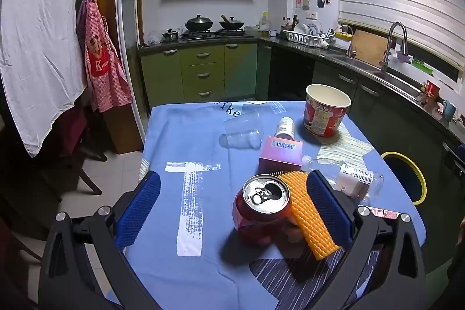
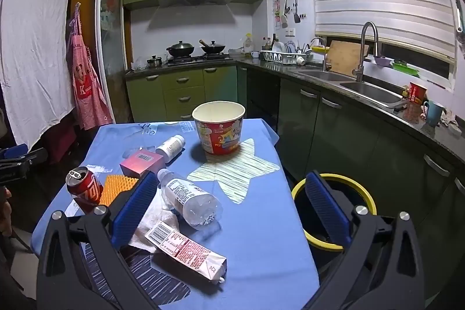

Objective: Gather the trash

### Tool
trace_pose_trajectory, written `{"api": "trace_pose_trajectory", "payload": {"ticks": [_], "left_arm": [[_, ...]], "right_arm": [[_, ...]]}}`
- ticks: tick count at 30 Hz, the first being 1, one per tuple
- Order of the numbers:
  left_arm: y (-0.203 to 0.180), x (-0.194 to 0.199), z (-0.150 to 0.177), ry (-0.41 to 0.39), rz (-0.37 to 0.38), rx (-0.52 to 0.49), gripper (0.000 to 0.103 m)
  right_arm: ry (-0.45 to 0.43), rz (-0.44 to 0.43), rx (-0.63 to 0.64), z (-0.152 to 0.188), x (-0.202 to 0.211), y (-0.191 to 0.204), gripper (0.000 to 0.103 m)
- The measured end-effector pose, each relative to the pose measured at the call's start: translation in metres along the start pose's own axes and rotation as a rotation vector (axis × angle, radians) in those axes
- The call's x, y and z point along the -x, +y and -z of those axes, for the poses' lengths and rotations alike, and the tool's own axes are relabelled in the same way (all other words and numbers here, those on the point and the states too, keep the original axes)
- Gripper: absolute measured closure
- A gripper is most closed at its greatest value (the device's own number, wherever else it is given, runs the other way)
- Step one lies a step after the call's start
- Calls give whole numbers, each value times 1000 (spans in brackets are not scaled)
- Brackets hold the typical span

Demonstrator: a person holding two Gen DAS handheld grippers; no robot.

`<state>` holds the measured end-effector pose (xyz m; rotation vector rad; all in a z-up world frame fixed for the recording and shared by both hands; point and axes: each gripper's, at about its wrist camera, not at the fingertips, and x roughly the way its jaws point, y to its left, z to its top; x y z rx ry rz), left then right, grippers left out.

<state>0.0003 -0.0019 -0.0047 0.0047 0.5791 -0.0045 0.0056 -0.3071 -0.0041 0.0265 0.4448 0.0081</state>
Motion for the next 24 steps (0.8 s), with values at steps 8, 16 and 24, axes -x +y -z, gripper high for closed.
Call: {"api": "trace_pose_trajectory", "payload": {"ticks": [8,16,24], "left_arm": [[-2,-5,0,9,-4,-5,4],[-1,-8,0,15,-1,-8,4],[0,-8,0,15,-3,-13,4]], "right_arm": [[3,-5,-1,2,-3,-3,6],[8,-3,-1,3,-4,-2,6],[10,-1,-2,3,-5,-2,6]]}}
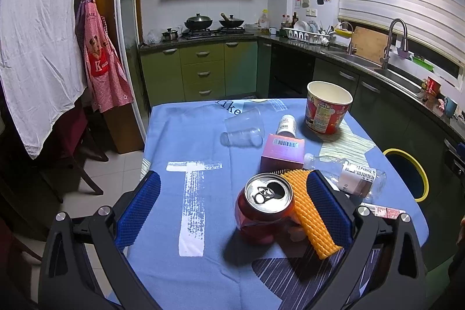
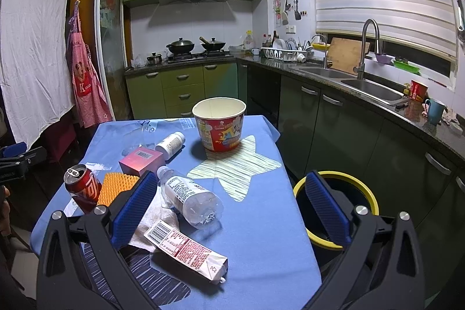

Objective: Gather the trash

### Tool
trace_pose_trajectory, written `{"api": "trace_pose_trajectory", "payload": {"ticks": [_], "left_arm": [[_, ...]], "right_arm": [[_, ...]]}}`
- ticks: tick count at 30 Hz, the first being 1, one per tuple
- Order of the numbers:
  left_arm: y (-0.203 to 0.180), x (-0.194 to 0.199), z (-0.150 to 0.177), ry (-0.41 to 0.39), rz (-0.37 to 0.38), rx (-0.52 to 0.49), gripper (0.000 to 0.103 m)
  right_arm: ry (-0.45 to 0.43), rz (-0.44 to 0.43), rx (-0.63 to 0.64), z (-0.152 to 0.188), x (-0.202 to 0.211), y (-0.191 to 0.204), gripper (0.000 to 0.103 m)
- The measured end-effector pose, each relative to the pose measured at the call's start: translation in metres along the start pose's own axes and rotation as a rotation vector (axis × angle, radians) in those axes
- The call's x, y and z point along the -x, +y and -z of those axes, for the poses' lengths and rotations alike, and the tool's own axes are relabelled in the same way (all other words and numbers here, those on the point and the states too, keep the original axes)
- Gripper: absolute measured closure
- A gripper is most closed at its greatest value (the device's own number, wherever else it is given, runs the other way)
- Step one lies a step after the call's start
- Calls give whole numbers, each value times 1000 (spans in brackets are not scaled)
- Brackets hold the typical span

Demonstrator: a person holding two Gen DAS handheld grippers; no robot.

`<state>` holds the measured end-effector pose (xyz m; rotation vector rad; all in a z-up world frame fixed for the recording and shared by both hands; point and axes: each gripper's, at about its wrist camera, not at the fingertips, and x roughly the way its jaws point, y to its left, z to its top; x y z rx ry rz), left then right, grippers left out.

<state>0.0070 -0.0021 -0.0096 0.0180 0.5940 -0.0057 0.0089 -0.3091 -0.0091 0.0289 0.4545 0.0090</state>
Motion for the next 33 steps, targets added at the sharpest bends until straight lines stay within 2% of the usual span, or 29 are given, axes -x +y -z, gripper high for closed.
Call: {"api": "trace_pose_trajectory", "payload": {"ticks": [18,33], "left_arm": [[-4,-3,1,15,3,-14,4],[-2,-6,3,23,3,-12,4]], "right_arm": [[8,-1,-8,14,-14,0,6],[20,-3,-7,13,-14,0,6]]}}
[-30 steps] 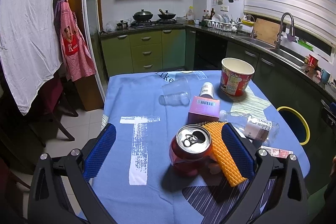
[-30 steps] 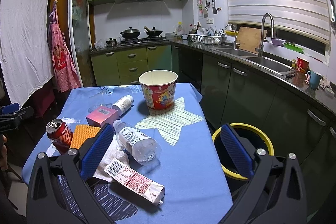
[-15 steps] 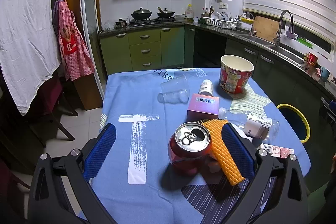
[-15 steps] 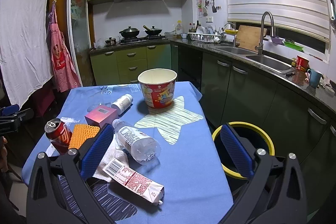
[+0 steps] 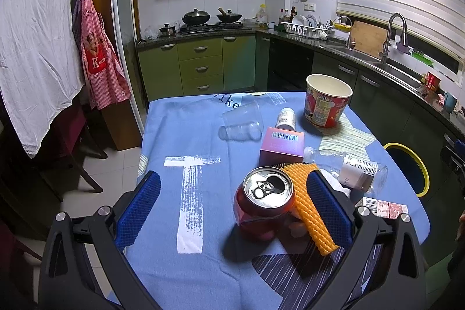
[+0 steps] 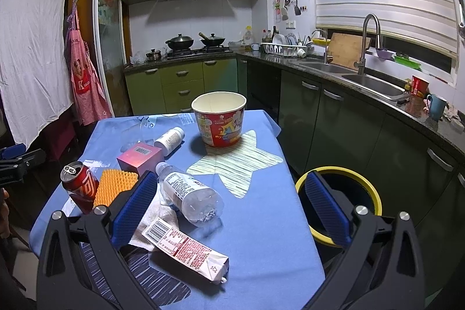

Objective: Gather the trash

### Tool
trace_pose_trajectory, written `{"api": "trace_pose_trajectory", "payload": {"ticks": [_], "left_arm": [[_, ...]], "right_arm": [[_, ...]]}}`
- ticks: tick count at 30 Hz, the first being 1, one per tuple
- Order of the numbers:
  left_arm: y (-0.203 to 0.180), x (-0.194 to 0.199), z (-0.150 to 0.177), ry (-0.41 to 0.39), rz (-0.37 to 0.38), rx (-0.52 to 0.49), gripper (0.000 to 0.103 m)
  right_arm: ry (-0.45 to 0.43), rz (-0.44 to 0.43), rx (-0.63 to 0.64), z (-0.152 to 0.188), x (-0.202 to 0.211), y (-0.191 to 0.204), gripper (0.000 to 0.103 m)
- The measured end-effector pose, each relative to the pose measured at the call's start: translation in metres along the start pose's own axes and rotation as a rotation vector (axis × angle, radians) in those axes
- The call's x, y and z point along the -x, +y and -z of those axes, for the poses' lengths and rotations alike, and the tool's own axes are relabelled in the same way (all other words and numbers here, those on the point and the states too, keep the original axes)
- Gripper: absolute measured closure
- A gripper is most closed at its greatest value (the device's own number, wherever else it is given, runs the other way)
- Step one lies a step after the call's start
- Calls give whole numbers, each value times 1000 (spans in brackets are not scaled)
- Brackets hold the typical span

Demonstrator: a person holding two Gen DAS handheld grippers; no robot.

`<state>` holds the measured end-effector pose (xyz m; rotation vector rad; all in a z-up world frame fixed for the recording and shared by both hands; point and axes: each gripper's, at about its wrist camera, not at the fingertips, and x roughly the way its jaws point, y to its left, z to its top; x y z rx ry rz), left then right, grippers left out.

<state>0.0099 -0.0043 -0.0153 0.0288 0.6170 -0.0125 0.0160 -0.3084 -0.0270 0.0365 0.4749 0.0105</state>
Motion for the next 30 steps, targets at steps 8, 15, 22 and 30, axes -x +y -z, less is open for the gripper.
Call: {"api": "trace_pose_trajectory", "payload": {"ticks": [8,15,22,30], "left_arm": [[-1,-2,2,6,0,-5,4],[0,-2,2,6,0,-5,4],[0,-2,3,6,0,-6,4],[-1,-5,6,7,1,-8,4]], "right_arm": [[2,0,1,1,-1,0,6],[7,0,0,0,-3,1,6],[8,1,1,1,-3,1,6],[11,1,-1,1,-4,0,6]]}}
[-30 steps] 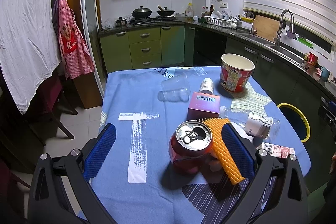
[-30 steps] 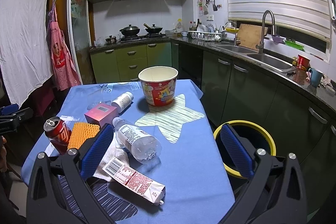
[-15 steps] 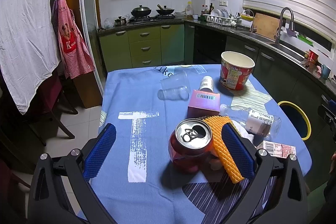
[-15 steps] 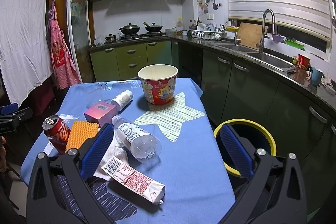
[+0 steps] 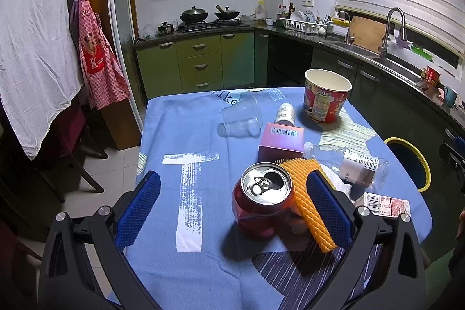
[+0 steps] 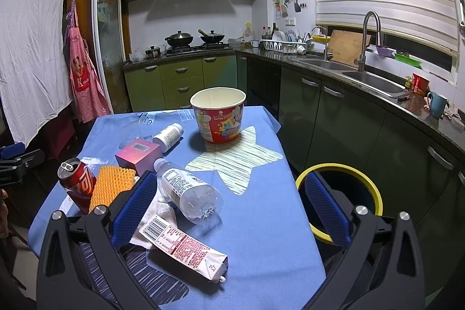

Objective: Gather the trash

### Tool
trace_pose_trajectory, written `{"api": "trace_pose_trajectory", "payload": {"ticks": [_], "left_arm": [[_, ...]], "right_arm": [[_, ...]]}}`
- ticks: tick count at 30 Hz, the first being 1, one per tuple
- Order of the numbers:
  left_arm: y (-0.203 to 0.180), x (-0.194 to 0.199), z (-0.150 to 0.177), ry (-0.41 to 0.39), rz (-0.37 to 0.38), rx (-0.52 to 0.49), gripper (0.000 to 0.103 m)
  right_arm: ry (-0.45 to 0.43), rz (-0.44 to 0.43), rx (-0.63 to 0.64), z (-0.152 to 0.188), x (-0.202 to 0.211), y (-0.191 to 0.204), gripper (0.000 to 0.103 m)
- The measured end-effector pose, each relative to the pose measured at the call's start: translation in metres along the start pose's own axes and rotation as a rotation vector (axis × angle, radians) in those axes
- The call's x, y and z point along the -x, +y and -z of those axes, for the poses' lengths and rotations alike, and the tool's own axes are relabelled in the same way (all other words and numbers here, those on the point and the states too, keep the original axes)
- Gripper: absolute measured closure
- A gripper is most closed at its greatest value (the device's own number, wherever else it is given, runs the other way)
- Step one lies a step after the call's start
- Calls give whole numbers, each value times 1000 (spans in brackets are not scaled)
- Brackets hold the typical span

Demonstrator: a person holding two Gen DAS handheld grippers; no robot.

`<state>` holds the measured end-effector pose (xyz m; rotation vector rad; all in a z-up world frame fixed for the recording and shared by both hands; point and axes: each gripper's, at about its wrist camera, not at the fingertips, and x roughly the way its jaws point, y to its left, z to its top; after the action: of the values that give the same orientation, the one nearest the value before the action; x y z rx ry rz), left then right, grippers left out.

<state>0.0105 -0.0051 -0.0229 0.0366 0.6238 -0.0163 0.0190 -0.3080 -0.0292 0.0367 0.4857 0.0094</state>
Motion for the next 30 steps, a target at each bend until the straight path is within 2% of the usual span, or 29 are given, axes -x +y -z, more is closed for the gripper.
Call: {"api": "trace_pose_trajectory", "payload": {"ticks": [4,7,9,12,17,18,19,20,22,24,27,30], "left_arm": [[4,-1,-4,-16,11,13,4],[16,-3,-18,-30,28,57,4],[26,-8,-35,-44,25,73,4],[33,-19,-64,-90,-10,43,4],[57,-66,-110,-82,-1,57,4],[60,-80,-118,-71,-1,60,4],[63,-95,-125,-60,5,61,4],[63,-106,-130,-54,12,60,4],[62,-132,-139,-37,3,57,4],[57,-162,-142,-22,-3,43,4],[53,-197,-140,2,-24,42,4],[51,-226,-133,51,-9,48,4]], "right_arm": [[11,-7,7,1,-6,-2,6],[21,-68,21,-12,-13,-7,6],[27,-120,40,-33,-22,-9,6],[59,-148,75,-71,-44,-11,6],[194,-141,48,-138,-122,-22,6],[247,-144,23,-149,-146,-26,10],[284,-137,14,-155,-162,-28,21],[337,-130,9,-161,-185,-29,27],[432,-136,-5,-167,-224,-29,52],[531,-109,-2,-168,-264,-27,55],[619,-39,21,-166,-304,-24,65],[698,-3,16,-161,-333,-24,66]]}}
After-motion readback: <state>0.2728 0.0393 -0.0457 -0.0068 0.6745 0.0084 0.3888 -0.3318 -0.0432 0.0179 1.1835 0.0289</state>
